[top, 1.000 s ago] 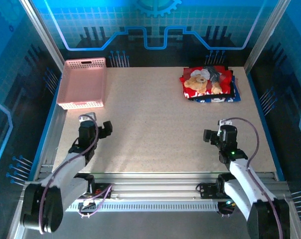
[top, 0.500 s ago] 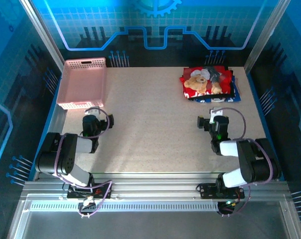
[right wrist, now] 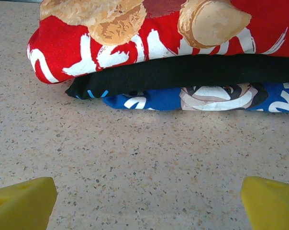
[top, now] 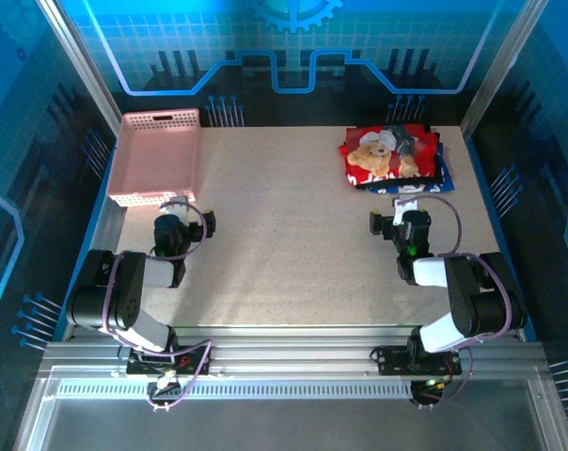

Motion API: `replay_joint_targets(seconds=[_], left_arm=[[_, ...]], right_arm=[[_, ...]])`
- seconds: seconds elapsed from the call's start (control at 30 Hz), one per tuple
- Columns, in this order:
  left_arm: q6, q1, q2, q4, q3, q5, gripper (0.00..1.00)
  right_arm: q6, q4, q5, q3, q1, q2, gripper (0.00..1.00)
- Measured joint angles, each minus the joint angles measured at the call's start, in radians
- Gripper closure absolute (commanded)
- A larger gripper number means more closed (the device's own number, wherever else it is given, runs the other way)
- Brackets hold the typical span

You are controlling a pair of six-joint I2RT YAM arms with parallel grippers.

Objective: Fold and stack the t-shirts

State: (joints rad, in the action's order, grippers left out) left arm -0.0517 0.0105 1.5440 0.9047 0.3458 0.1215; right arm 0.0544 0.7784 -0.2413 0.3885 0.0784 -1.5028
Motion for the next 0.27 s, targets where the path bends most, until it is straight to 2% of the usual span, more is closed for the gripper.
replay_joint_targets(seconds=[0.27], left_arm=[[0.0, 0.0, 0.0, 0.0, 0.0, 0.0, 0.01]], right_arm=[[-0.003, 0.0, 0.015, 0.0, -0.001, 0.0, 0.0]])
